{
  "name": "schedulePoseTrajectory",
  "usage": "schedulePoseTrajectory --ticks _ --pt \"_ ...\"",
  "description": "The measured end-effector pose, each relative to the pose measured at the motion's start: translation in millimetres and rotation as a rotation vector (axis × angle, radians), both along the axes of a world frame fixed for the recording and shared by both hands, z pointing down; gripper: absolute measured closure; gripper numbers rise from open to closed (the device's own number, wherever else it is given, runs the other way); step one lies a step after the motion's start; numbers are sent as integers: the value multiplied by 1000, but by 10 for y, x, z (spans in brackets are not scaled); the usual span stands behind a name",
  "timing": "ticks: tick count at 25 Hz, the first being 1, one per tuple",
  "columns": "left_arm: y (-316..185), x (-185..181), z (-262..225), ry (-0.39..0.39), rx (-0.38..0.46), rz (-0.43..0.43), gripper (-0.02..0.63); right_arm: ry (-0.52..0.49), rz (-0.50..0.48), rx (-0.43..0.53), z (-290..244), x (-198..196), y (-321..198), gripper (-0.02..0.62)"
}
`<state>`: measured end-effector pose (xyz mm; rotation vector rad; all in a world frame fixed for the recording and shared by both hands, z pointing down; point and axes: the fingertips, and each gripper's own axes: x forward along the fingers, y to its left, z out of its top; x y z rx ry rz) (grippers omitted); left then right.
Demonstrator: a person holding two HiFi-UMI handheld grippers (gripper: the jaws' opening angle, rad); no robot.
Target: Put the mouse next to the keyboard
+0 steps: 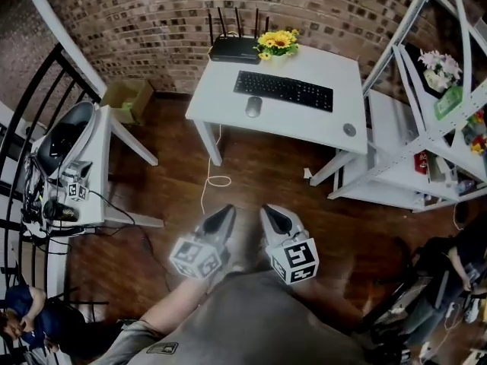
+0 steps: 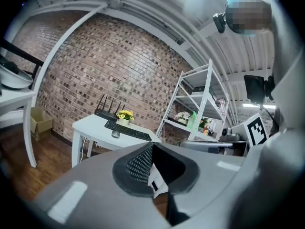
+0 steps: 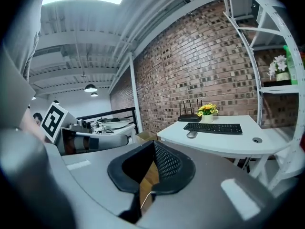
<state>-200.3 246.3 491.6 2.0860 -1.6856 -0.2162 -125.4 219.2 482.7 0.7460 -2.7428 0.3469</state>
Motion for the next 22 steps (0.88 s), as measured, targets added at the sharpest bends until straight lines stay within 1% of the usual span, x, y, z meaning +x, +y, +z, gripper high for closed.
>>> schedulePoseTrajectory --ticks 9,16,22 --pt "-1044 -168 -120 -58 2 -22 604 -43 32 16 -95 35 -1013 581" --pt "-1569 -181 -43 -65 -21 -45 604 -45 46 2 -27 80 -1542 581" --pt "-1935 -269 115 -72 -59 -15 604 -35 81 -30 99 26 -1919 581"
